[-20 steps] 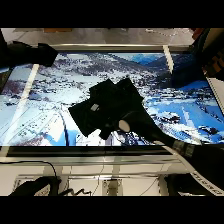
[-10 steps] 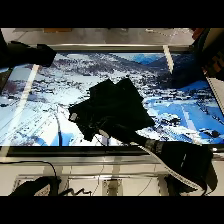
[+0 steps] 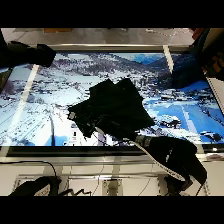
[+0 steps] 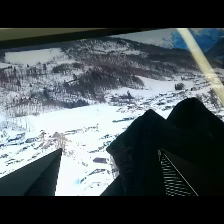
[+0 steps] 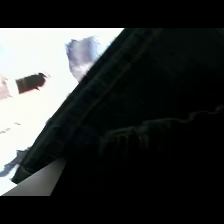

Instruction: Fold the clothes and pants, and hang the long-sleeved shirts on hangers.

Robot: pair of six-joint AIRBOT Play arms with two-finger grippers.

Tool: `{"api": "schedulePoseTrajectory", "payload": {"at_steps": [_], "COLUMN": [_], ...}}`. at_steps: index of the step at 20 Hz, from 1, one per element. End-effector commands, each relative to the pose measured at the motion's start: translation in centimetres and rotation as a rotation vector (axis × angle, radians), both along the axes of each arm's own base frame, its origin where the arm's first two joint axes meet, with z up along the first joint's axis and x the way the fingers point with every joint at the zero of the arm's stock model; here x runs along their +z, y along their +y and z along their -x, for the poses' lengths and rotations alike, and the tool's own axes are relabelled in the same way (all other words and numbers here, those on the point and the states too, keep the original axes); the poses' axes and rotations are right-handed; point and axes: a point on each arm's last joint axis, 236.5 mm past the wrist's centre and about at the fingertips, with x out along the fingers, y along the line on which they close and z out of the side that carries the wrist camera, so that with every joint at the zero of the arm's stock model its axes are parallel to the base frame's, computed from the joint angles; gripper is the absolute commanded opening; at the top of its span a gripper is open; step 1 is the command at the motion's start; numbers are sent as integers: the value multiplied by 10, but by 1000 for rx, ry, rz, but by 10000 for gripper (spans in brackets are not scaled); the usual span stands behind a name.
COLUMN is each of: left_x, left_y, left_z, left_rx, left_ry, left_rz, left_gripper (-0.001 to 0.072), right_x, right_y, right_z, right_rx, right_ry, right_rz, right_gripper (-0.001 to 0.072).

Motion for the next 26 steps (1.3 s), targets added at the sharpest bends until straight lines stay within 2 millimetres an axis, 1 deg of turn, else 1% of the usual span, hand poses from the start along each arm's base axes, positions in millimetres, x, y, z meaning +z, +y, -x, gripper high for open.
{"api": "schedulePoseTrajectory", "payload": {"at_steps": [1,2,3,4,5,7,8,9,10,12,14,15,16,17,18,19,20,21,22,23,24,25,26], "left_x": [0,0,0,0,-1,-1,-1,-1,-1,-1,-1,-1,-1,-1,-1,-1,-1,-1,-4,-12,-26,-46,-71], "left_y": [0,0,0,0,0,0,0,0,0,0,0,0,0,0,0,0,1,1,2,5,7,10,12], "left_z": [0,0,0,0,0,0,0,0,0,-1,-1,-1,-1,-1,-1,-1,-1,-1,0,1,4,8,13], "left_rx": [1,1,1,1,1,1,1,1,1,1,0,1,1,1,1,1,0,-5,-15,-23,-33,-39,-45], "left_ry": [1,1,1,1,1,1,1,1,1,1,1,1,1,2,2,2,1,-2,-1,17,58,129,210], "left_rz": [0,0,0,0,0,0,0,0,0,0,0,0,0,-1,-1,-2,-3,-17,-49,-86,-119,-133,-141], "left_gripper": [700,700,700,700,700,700,700,700,700,700,699,689,616,459,262,63,41,41,41,40,40,40,39], "right_x": [-11,-11,-10,-10,-11,-11,-11,-9,-7,5,31,48,65,86,107,130,153,178,202,224,242,255,263], "right_y": [-15,-18,-20,-20,-20,-18,-19,-20,-21,-23,-23,-24,-28,-36,-48,-66,-89,-119,-156,-195,-241,-287,-336], "right_z": [-15,-18,-21,-21,-21,-19,-18,-18,-17,-17,-20,-24,-29,-39,-51,-66,-82,-101,-118,-132,-143,-150,-153], "right_rx": [-35,-42,-47,-48,-38,-26,-26,-24,-24,-25,-24,-25,-35,-59,-94,-147,-218,-312,-417,-518,-622,-715,-818], "right_ry": [14,14,14,14,9,6,7,9,11,6,-27,-55,-77,-99,-118,-138,-149,-158,-164,-173,-180,-190,-188], "right_rz": [24,24,24,24,29,32,35,40,42,37,11,-5,-26,-53,-79,-111,-148,-194,-238,-273,-293,-296,-291], "right_gripper": [404,364,349,348,318,153,84,34,34,34,33,33,33,32,33,32,32,32,32,31,31,31,31]}}
